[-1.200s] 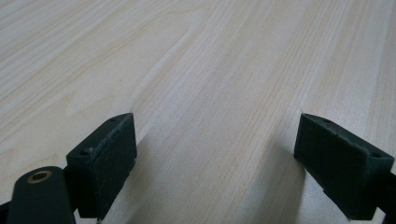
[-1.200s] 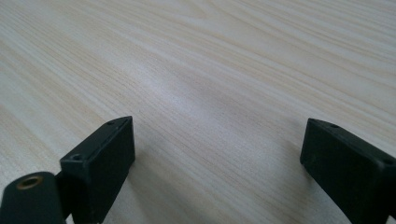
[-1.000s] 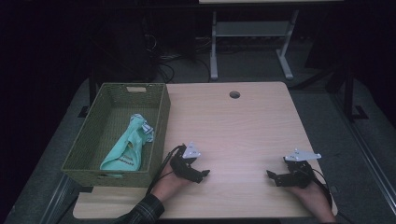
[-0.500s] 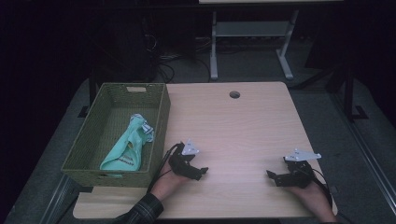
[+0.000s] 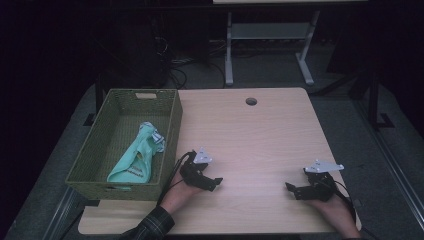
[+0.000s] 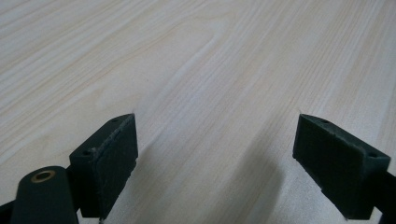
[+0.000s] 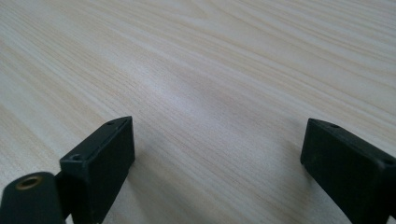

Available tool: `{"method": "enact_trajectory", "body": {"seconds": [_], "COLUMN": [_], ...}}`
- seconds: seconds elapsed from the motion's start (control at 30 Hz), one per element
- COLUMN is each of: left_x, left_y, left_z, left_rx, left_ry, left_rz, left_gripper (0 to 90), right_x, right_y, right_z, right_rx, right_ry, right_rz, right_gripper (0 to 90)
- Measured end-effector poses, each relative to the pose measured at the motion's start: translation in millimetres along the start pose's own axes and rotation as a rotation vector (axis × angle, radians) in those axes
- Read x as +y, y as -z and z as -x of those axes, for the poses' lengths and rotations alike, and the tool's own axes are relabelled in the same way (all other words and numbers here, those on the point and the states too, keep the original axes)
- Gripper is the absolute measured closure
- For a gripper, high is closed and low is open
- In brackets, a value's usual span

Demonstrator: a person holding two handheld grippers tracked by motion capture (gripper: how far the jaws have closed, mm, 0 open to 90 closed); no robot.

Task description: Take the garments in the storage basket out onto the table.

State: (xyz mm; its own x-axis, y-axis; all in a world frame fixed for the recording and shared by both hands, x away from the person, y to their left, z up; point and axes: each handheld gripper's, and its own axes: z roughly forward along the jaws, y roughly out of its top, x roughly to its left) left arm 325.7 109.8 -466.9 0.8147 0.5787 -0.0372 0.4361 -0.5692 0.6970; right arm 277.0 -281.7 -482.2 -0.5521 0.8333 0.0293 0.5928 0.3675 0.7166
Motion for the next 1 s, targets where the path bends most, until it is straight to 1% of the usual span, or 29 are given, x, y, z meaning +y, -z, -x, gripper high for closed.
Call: {"method": "enact_trajectory", "body": {"seconds": [0.23, 0.27, 0.8, 1.0], "left_x": [2.4, 3.1, 9.7, 12.2], "left_y": [0.3, 0.5, 6.6, 9.2], "left_z": [-0.3, -0.2, -2.2, -3.2], "left_rx": [0.001, 0.001, 0.005, 0.008], "left_ry": [0.004, 0.012, 0.019, 0.017], "left_rz": [-0.012, -0.004, 0.012, 0.006], "left_gripper": [13.3, 13.3, 13.5, 13.5], "right_x": [-0.1, 0.0, -0.1, 0.2], "right_y": [0.0, 0.0, 0.0, -0.7], "right_z": [0.1, 0.1, 0.0, 0.7], "right_rx": [0.0, 0.0, 0.0, -0.011], "right_ry": [0.003, 0.003, 0.003, -0.005], "right_rz": [0.0, 0.0, 0.0, -0.01], "right_gripper": [9.6, 9.6, 9.5, 5.6]}}
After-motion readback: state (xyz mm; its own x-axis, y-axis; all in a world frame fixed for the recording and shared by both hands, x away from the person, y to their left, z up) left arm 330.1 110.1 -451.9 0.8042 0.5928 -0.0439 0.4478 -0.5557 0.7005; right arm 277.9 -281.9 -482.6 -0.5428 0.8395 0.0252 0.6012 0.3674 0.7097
